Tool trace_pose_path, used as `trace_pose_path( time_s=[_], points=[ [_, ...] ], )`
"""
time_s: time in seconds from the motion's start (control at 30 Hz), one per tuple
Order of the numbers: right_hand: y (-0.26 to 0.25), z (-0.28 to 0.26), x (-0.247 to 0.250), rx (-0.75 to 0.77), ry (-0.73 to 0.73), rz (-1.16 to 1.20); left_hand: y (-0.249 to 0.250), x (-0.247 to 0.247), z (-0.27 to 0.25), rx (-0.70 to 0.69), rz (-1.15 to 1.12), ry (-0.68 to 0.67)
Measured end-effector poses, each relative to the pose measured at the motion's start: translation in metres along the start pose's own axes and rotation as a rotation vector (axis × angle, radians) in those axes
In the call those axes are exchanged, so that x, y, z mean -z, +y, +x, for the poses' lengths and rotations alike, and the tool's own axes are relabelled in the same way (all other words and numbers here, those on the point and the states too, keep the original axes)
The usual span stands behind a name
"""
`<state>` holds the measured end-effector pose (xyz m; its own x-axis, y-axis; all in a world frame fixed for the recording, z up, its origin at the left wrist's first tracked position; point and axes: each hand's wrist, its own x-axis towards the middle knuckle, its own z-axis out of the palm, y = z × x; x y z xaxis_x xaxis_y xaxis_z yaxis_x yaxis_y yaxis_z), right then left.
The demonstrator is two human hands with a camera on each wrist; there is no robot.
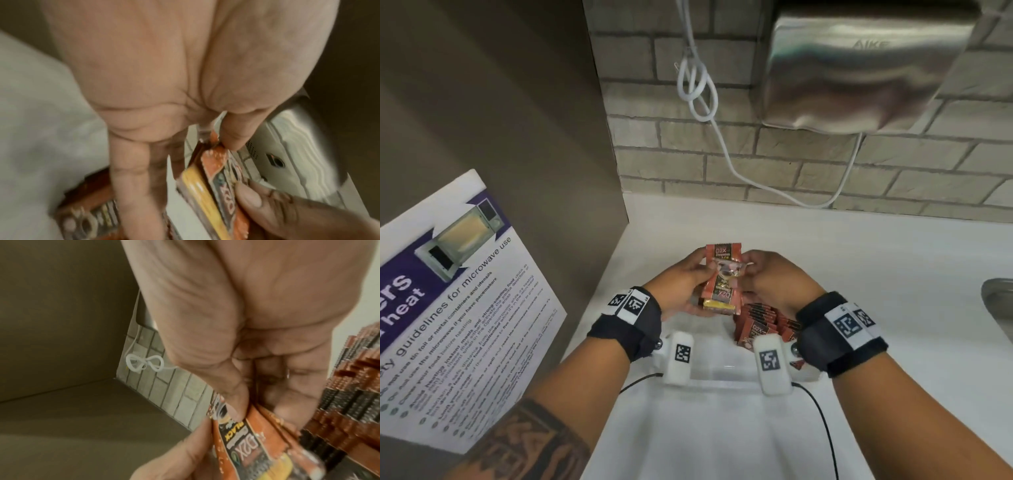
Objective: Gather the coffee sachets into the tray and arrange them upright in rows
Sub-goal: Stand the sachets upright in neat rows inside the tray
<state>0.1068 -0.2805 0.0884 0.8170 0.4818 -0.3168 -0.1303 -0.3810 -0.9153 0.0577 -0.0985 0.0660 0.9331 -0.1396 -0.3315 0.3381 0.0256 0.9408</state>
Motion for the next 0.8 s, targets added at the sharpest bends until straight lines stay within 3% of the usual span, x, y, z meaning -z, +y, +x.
trace_pose_path(
  time_s=[0.13,0.27,0.53,0.8],
  points=[
    [-0.003,-0.003,0.006,0.036,0.033,0.083,0.001,-0.017,0.006,-0.071,-0.275,-0.059],
    [-0.001,-0.009,0.003,0.083,0.06,-0.011,0.001,-0.027,0.007,-0.136,-0.291,-0.058],
    [0.007,-0.02,0.009,0.133,0.203,-0.116,-0.003,-0.048,0.003,-0.164,-0.228,0.104],
    [0.015,-0.025,0.027,0.109,0.14,-0.01,-0.005,-0.056,0.004,-0.207,-0.169,0.343]
  ],
)
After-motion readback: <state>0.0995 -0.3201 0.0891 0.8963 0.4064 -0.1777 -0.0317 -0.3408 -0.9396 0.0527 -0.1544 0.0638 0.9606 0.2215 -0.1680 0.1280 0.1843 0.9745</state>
